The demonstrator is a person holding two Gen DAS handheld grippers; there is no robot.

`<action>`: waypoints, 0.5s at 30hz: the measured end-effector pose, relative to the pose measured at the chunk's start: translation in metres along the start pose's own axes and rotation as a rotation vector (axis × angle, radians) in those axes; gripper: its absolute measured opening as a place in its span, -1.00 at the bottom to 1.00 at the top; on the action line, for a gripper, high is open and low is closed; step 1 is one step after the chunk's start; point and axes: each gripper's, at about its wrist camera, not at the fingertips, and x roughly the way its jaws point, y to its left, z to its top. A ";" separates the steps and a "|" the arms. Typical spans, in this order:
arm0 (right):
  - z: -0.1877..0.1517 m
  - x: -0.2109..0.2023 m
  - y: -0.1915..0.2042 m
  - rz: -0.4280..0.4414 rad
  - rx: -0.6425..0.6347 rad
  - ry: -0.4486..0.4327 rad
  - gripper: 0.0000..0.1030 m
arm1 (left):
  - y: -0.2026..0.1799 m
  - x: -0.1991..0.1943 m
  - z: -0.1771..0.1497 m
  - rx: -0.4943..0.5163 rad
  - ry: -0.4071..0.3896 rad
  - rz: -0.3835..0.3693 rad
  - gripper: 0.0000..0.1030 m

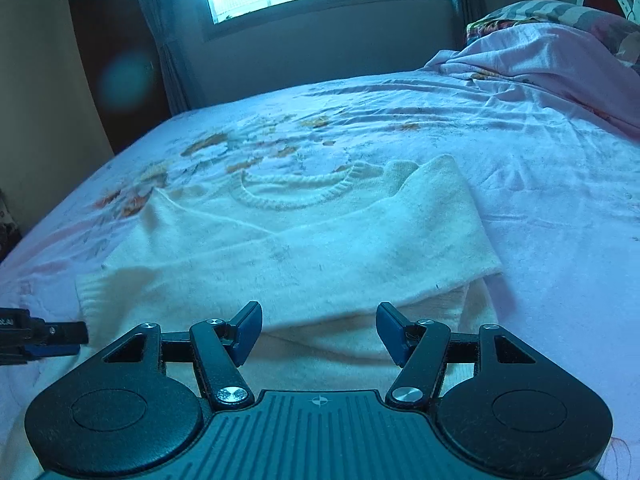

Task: Fold small clothes
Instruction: 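Open the left gripper and smooth the folded sleeves flat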

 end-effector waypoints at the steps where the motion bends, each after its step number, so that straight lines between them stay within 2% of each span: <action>1: -0.004 0.005 0.002 -0.017 -0.026 0.057 0.22 | -0.003 0.002 -0.007 0.025 0.011 0.017 0.03; 3: -0.012 0.007 0.003 -0.027 -0.045 0.108 0.22 | -0.004 0.002 -0.013 0.036 0.014 0.041 0.03; 6: -0.015 -0.016 0.001 0.005 -0.018 0.076 0.22 | 0.003 -0.014 -0.012 -0.033 0.002 0.036 0.02; 9: -0.023 -0.038 0.003 0.003 -0.030 0.067 0.22 | 0.004 -0.028 -0.014 -0.023 0.022 0.034 0.03; 15: -0.059 -0.083 0.002 0.022 0.012 0.099 0.22 | 0.004 -0.055 -0.053 0.002 0.076 0.015 0.03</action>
